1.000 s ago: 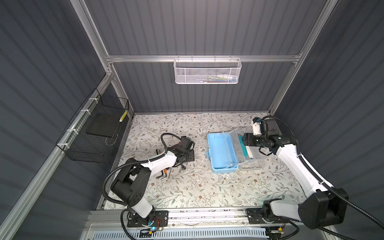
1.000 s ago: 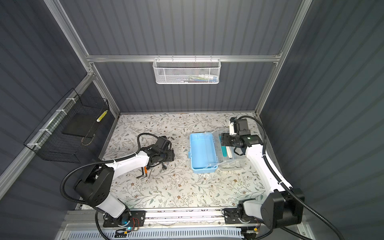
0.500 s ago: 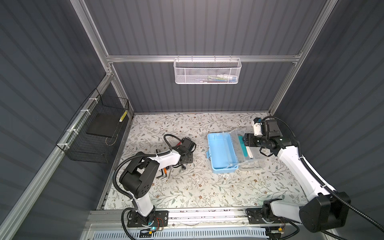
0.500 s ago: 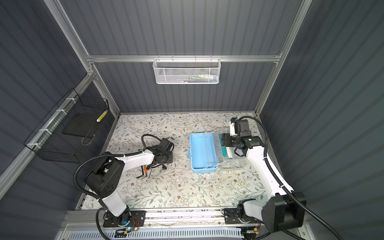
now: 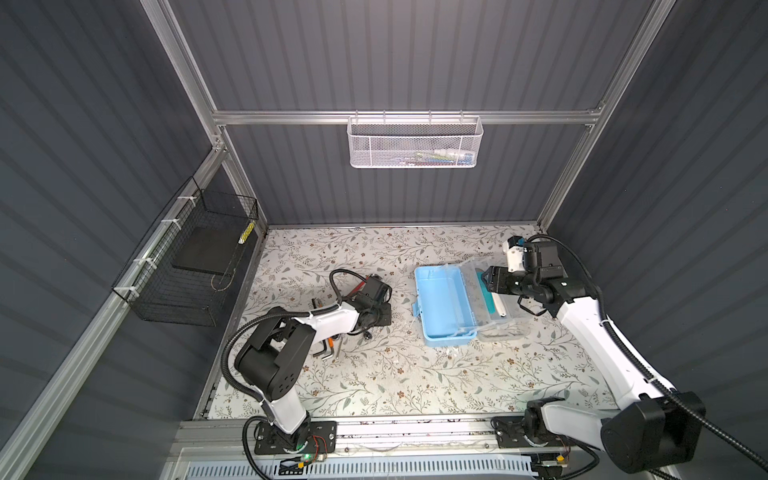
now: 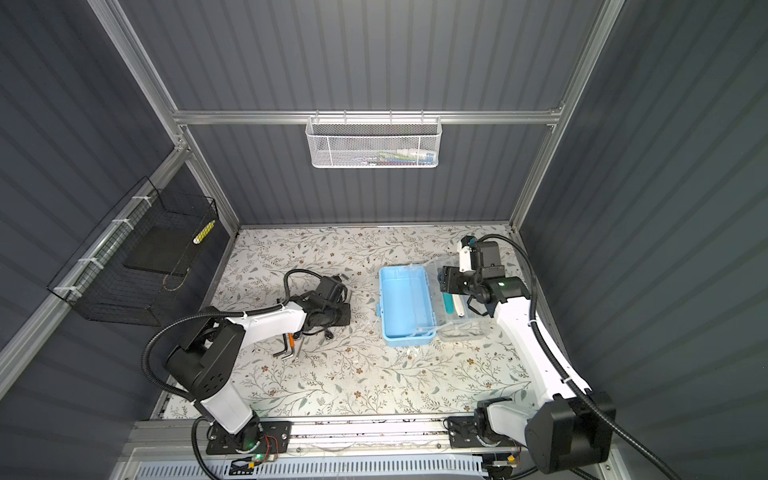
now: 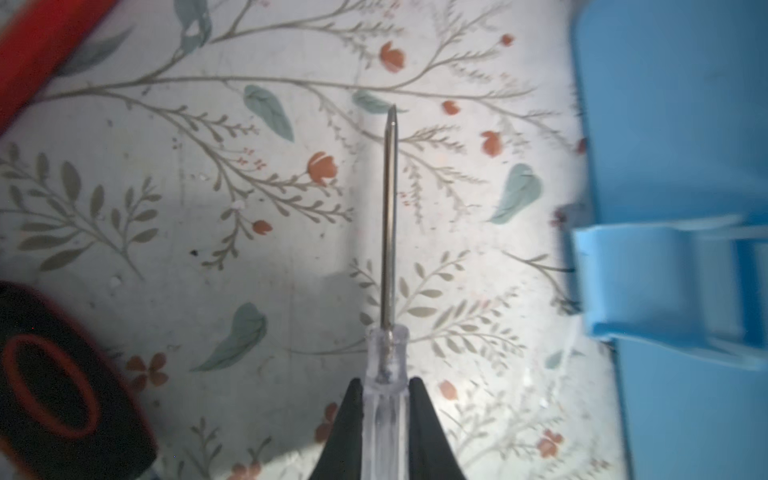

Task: Pack the tool kit
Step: 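Carry the screwdriver toward the right gripper while the right gripper moves to meet it, then grasp the screwdriver with the right gripper while the left gripper releases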

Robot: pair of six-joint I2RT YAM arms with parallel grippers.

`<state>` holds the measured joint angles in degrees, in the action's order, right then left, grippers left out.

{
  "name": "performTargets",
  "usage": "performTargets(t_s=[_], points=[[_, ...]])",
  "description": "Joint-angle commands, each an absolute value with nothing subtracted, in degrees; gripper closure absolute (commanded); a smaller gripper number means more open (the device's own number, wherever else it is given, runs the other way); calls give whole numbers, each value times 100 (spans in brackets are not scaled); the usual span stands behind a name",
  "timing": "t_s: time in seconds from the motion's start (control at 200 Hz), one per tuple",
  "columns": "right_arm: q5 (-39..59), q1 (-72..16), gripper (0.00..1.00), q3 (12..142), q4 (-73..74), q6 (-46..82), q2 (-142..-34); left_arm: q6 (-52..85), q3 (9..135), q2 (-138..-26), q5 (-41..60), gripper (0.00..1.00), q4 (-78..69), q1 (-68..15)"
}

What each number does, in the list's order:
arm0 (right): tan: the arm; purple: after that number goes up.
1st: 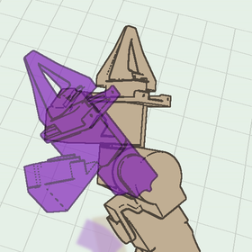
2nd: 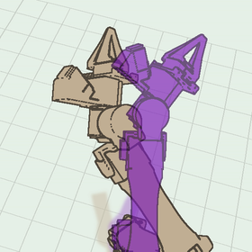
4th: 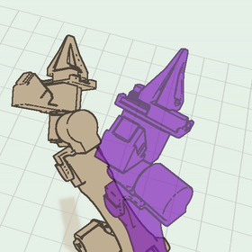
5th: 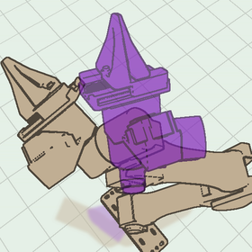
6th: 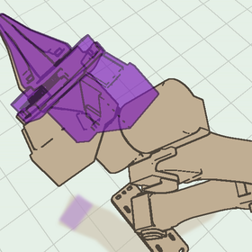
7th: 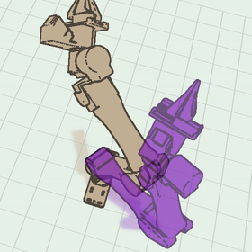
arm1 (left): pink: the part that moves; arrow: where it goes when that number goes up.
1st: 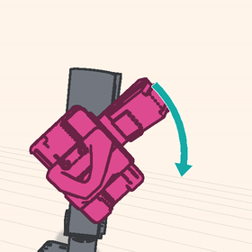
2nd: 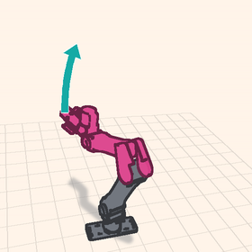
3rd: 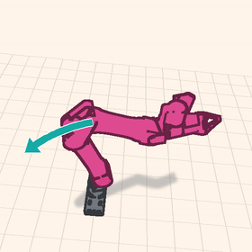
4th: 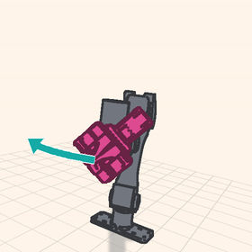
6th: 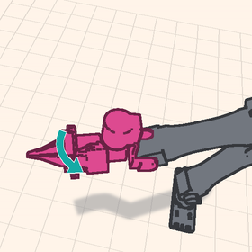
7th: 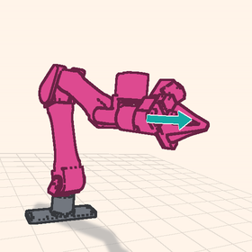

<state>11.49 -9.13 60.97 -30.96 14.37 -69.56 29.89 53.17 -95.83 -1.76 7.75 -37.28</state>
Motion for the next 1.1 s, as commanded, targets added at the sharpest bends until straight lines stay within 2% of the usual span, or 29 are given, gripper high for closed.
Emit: performTargets(t_s=[0.0,0.33,0.805,0.935,1.096], points=[[2178,-1089,33,5878,-2479,2165,-6930,3049,5459,-8990,145,94,280,-3935],[2924,-1897,36,5535,-905,3216,-7383,3370,5555,-8832,797,93,-840,-4441],[3031,-2428,43,5899,-434,3514,-8221,3482,5520,-8926,1208,92,-1630,-4764],[3039,-2461,48,5993,-413,3568,-8312,3547,5477,-8975,1251,92,-1808,-4816],[3072,-2480,64,6012,-395,3621,-8323,3660,5439,-9034,1248,92,-2008,-4837]])
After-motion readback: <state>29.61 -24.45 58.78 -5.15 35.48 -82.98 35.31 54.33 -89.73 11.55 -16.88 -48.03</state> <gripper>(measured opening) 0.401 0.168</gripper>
